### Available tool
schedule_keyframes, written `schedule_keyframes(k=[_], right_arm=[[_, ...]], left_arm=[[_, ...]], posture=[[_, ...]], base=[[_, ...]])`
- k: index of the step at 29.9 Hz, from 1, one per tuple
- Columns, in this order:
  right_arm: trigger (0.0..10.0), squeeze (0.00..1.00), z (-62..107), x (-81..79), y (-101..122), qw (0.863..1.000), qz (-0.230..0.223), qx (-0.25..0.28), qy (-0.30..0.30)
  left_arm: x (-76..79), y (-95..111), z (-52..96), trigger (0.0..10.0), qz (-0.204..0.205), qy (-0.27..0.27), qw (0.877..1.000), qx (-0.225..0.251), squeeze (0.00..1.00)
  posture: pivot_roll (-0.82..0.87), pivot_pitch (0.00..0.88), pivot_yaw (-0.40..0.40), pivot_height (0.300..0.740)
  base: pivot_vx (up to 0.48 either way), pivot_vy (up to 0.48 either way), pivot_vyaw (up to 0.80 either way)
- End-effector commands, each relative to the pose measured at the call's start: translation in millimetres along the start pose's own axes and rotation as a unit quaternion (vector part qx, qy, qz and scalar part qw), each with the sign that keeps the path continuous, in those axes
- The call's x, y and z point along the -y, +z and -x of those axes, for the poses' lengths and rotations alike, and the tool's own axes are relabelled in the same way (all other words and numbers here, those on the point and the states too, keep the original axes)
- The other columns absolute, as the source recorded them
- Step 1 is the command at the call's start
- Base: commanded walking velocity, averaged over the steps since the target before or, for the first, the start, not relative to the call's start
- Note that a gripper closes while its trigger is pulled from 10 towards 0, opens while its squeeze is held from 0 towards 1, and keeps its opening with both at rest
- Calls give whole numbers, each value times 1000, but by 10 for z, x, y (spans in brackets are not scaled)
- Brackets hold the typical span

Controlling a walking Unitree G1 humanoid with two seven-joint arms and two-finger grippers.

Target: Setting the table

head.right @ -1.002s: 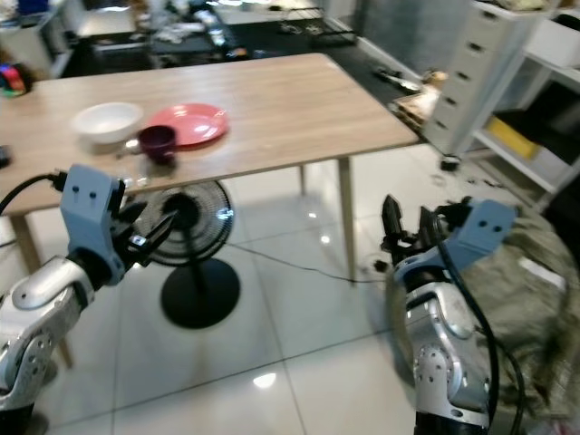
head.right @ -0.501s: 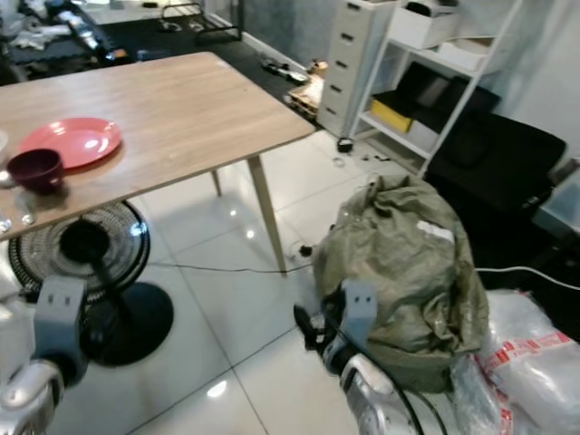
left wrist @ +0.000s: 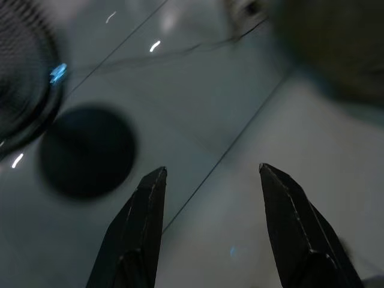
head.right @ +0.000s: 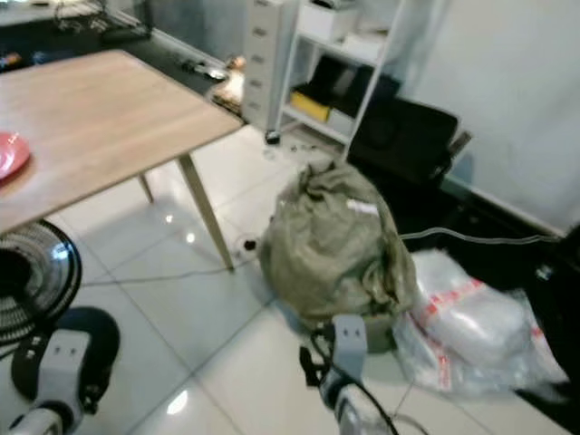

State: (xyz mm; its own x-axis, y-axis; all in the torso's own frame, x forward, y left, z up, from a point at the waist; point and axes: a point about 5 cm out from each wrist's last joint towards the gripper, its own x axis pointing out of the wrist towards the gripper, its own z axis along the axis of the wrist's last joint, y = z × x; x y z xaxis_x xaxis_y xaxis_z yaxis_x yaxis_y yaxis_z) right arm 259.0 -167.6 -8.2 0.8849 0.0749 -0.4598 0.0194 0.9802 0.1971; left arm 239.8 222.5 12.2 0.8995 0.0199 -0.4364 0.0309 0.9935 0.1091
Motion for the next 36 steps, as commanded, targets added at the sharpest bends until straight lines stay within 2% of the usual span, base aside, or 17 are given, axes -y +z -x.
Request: schedule_keyframes(k=[1, 5, 9, 12, 19, 36], right_arm=[[10000, 0, 53, 50, -147, 999, -7, -23, -22], [10000, 0, 66, 19, -230, 999, -21, -31, -37], [10000, 0, 56, 84, -233, 998, -21, -28, -58], [10000, 0, 54, 54, -231, 998, -12, -25, -53], [10000, 0, 51, 74, -230, 998, -5, -25, -64], [10000, 0, 31, 46, -239, 998, -3, -23, -60]], left_arm=[[44, -88, 14, 10000, 4, -7, 1000, -10, 0], [54, -94, -43, 10000, -5, 13, 1000, 2, 0], [88, -139, -75, 10000, -19, 19, 1000, 4, 0], [98, -184, -80, 10000, -5, 31, 1000, -2, 0], [164, -205, -103, 10000, -12, 18, 1000, 1, 0], [172, -229, -140, 10000, -24, 14, 1000, 3, 0]], posture=[[27, 8, 13, 740], [22, 8, 11, 740], [9, 6, 12, 740], [3, 5, 10, 740], [6, 1, 5, 740], [3, 0, 14, 740]], base=[[0, 0, -800], [0, 0, -400], [0, 0, 0], [0, 0, 0], [0, 0, -800], [0, 0, -800]])
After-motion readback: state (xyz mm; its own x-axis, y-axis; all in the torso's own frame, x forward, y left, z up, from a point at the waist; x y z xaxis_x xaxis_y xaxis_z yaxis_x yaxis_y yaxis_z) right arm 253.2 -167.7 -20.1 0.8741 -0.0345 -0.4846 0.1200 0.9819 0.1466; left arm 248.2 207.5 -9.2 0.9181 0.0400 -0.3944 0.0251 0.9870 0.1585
